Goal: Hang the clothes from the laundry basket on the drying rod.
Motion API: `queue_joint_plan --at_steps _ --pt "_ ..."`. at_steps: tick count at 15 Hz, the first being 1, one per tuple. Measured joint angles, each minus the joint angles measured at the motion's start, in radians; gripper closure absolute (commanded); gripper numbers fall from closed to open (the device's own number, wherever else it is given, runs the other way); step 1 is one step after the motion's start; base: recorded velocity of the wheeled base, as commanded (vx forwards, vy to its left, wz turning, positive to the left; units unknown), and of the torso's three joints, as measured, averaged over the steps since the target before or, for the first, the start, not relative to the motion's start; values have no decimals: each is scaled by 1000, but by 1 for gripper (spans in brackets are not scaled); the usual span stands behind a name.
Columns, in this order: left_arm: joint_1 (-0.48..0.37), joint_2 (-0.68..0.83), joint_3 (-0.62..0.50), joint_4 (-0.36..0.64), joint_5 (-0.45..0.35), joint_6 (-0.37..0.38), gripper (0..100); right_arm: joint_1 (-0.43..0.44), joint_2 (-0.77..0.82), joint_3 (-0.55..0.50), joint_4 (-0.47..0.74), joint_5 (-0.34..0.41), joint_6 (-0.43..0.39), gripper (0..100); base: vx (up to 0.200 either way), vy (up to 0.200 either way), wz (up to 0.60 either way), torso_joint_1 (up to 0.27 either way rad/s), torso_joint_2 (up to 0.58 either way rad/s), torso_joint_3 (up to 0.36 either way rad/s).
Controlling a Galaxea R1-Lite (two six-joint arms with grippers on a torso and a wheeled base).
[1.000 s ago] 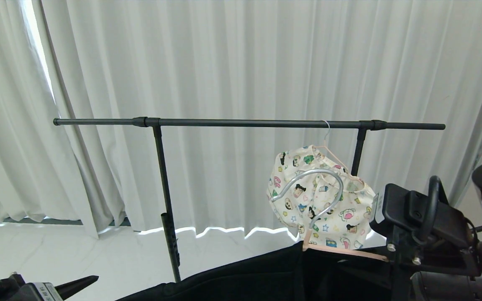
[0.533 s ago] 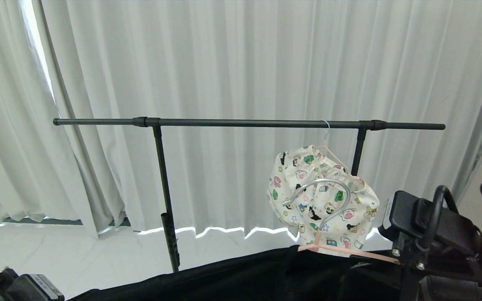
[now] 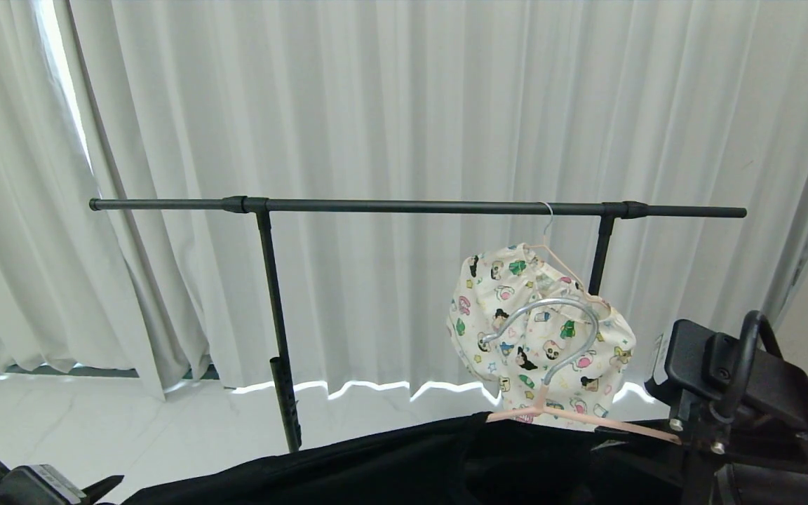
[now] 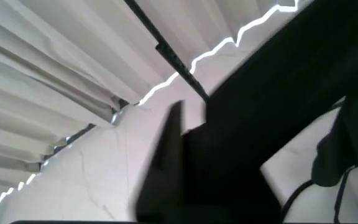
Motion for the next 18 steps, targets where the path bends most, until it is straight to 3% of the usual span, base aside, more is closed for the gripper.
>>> queue_joint_plan --at_steps 5,11,14,16,18 --pt "-2 -89 -37 0 -205 -53 0 -80 10 -3 1 -60 1 100 0 0 0 0 0 0" --pt "-3 -78 -161 -1 -216 -56 0 -213 28 -17 3 -87 8 100 0 0 0 0 0 0" --pt "0 -3 -273 -3 -214 -57 0 -225 84 -73 41 -194 49 100 0 0 0 0 0 0" --pt "12 56 -327 -52 -207 -49 0 -226 137 -147 137 -287 130 100 0 0 0 0 0 0" --pt "24 109 -337 -133 -174 -45 0 -222 195 -235 219 -355 267 100 0 0 0 0 0 0"
